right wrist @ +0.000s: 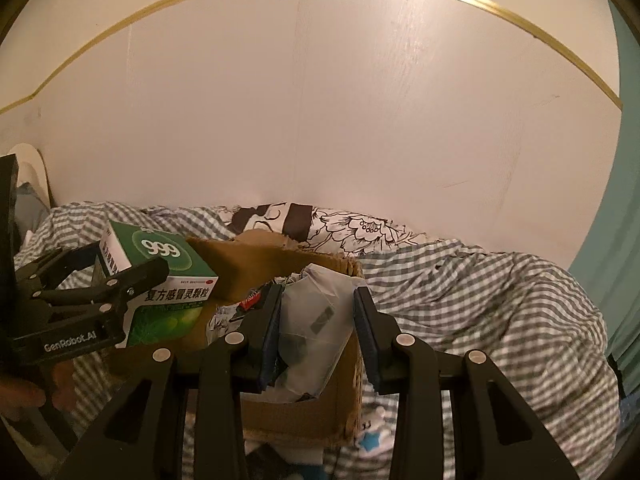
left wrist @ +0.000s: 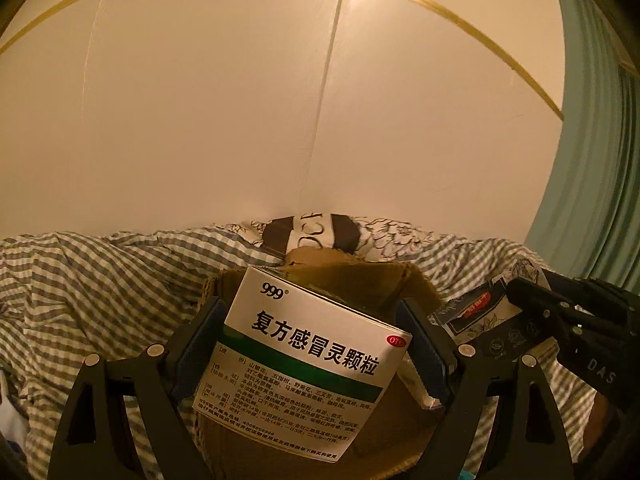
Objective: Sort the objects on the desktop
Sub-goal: 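Carry the medicine box with the left gripper into the cardboard box and release, then grasp the beige leaflet with the left gripper while the right gripper grasps white cloth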
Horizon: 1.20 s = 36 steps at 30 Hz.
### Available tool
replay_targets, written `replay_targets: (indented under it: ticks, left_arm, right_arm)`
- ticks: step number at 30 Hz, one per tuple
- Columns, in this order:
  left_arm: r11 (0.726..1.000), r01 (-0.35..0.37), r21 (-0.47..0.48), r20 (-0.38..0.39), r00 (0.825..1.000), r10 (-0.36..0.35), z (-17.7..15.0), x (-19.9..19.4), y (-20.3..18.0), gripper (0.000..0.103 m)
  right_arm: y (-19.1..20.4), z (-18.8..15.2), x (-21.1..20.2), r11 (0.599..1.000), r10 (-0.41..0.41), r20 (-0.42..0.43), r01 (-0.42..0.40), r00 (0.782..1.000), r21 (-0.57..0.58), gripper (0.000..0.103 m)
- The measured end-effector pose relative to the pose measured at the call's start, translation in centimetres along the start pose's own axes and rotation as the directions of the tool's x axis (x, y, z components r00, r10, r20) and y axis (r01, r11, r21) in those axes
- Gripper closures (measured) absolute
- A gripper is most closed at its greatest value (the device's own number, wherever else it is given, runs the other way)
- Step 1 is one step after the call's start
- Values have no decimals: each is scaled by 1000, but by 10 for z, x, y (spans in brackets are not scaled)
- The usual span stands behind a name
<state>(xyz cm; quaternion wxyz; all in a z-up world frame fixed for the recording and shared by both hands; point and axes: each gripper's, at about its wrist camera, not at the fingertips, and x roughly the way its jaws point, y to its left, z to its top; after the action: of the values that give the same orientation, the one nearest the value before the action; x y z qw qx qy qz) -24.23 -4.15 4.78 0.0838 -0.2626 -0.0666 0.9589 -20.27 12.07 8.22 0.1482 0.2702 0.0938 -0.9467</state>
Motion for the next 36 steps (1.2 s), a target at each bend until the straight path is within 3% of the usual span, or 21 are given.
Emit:
replay_targets:
  ticks: [15,21,23,29,36]
  left_arm:
    - [999,-25,-42,-69,997,22,-15,75,24,15]
    - [997,-20,-77,-89,996,13,-15,78,28,11]
    - [995,-32,-92,-100,995,23,-15,75,30,3]
    - [993,-81,-83,-84,994,74,-14,47,29,2]
    - [993,-95,-65,-57,994,91,-12,-23,18,2]
  right_arm:
    - [8,-9,105,1000,27,-98,-25,995,19,69]
    - [2,-13,133,998,29,-116,-22,993,61,67]
    - [2,-13,130,998,19,-108,-12,994,68,51]
    - [-1,-9,91,998,10,-89,-4,996,70,50]
    - [-22,-7,7,995,-23,-67,29,997,91,50]
